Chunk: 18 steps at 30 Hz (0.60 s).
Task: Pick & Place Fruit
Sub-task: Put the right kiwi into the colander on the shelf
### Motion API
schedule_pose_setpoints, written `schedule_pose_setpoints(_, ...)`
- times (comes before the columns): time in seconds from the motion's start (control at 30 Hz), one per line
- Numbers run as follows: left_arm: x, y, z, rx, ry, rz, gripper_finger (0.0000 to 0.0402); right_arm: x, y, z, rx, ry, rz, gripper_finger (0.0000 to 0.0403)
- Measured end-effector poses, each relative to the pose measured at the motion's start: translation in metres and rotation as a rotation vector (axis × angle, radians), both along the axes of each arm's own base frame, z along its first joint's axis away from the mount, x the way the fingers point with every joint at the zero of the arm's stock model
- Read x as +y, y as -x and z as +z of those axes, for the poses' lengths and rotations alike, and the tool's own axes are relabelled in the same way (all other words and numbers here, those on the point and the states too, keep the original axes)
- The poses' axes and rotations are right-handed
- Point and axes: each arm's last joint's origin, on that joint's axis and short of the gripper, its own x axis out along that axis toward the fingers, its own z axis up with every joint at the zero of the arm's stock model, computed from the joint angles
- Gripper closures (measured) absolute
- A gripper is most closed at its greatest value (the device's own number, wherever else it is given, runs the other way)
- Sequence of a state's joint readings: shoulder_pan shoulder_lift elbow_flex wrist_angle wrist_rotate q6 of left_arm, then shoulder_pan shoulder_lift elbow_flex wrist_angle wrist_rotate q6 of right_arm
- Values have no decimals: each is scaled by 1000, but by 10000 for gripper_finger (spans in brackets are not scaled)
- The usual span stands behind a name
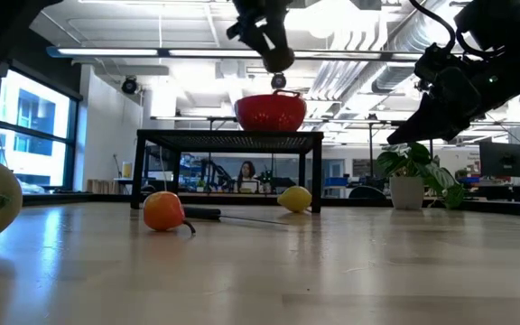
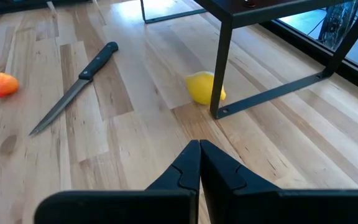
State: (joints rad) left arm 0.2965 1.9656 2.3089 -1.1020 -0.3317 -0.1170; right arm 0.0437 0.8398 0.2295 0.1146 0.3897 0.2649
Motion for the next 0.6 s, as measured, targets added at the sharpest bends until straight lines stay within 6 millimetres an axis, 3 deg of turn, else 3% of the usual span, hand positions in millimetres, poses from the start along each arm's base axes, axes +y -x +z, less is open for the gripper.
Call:
schedule_pose_setpoints(0.17, 14, 0, -6, -18, 49, 68, 171, 0, 0, 0, 0, 0, 0, 400)
schedule_pose_setpoints(0.6, 15, -22, -38, 27, 120, 145, 171, 0, 0, 0, 0, 0, 0, 400)
